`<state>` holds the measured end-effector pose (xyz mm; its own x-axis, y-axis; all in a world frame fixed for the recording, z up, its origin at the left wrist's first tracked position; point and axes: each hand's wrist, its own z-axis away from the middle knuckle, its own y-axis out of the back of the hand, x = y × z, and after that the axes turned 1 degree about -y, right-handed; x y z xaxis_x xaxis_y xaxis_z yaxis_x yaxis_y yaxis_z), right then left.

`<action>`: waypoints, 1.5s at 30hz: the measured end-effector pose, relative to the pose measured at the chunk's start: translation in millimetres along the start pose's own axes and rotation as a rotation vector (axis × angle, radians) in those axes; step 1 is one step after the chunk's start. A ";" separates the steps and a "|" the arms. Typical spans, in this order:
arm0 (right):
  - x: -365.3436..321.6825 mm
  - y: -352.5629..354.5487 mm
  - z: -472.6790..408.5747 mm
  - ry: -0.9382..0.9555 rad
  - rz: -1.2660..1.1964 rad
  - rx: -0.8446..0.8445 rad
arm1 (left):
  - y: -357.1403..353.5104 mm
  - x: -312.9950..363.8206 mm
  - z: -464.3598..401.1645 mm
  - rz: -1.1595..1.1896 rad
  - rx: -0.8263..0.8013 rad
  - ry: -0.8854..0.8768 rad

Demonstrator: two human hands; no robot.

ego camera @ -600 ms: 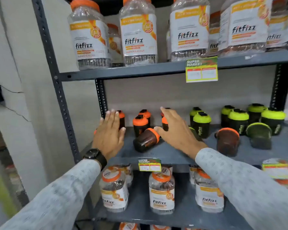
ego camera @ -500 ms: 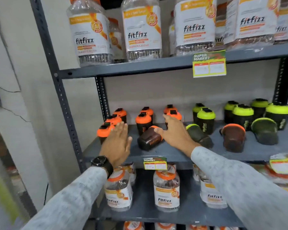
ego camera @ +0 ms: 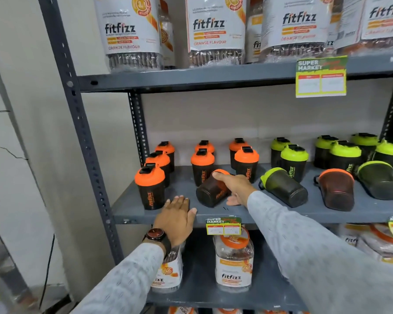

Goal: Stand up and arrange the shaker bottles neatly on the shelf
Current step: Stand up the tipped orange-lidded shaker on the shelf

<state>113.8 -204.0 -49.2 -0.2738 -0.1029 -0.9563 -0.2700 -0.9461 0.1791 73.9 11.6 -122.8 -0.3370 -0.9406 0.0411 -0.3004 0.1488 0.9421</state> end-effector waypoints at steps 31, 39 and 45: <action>12.9 -40.2 56.9 0.787 0.528 0.320 | -8.4 1.1 5.0 0.011 0.069 0.009; 9.2 -25.2 65.7 0.800 0.507 0.276 | -7.5 1.3 6.8 0.122 0.097 0.023; 6.0 26.6 74.7 0.894 0.483 0.335 | -4.1 42.9 33.1 0.412 0.530 0.052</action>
<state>35.9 -206.9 -32.9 0.3199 -0.7608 -0.5647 -0.5910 -0.6261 0.5087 31.1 -19.3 -135.9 -0.4782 -0.7865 0.3908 -0.5588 0.6157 0.5556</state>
